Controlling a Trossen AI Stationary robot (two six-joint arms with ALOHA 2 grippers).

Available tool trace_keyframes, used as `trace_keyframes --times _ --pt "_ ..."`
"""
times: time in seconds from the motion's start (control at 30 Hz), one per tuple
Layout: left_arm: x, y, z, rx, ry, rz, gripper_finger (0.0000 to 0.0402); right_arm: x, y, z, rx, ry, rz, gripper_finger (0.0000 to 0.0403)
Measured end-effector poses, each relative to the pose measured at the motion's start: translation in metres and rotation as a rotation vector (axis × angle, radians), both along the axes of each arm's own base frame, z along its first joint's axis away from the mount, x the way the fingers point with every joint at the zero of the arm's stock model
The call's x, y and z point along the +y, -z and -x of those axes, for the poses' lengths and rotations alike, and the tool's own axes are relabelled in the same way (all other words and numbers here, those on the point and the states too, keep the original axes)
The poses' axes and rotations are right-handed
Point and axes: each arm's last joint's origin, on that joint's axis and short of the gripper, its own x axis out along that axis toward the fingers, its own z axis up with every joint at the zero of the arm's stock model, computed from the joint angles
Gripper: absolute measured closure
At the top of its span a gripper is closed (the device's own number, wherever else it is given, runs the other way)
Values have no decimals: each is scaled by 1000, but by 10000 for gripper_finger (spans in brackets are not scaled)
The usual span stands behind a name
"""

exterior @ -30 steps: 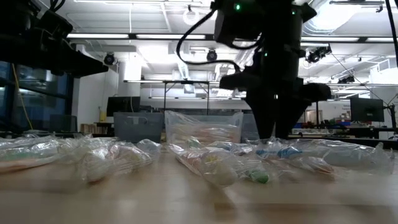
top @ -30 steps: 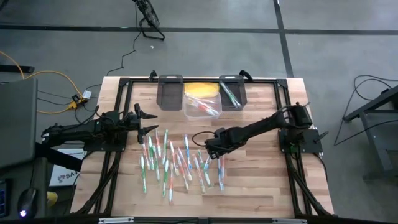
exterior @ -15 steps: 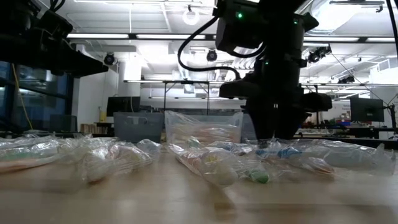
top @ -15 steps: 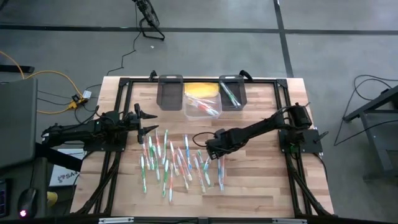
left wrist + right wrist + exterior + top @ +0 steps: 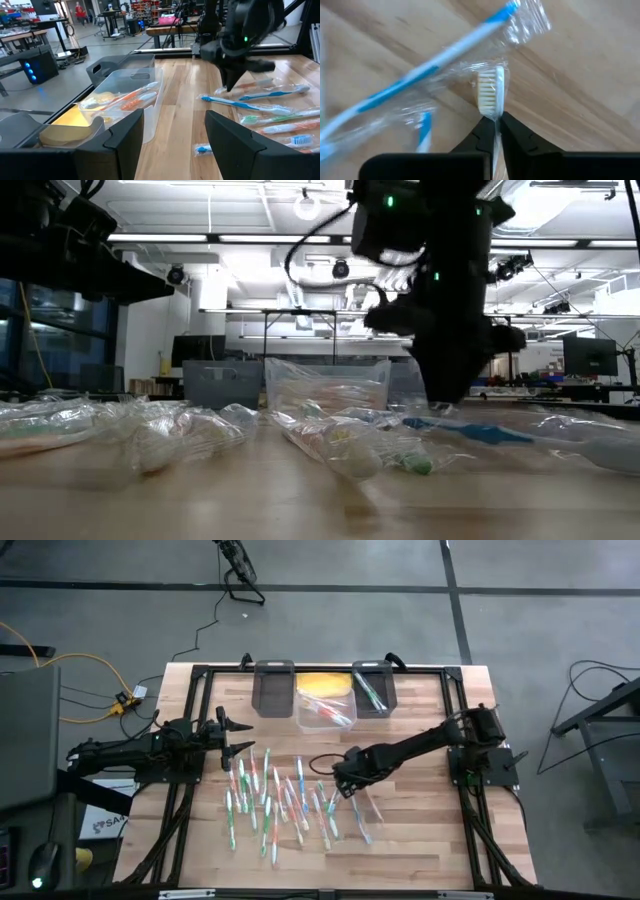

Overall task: Pick & Place Toothbrushes
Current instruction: Put the orange toothbrush into the transparent bin

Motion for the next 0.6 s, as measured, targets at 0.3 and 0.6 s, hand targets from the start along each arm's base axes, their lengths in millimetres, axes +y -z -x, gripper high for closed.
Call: trace_keyframes --times 0.3,0.6 --pt "0 0 0 1 0 0 196 -13 -44 -5 -78 -163 35 396" --pt "0 0 0 0 0 0 196 -54 -84 -25 -154 -353 131 397"
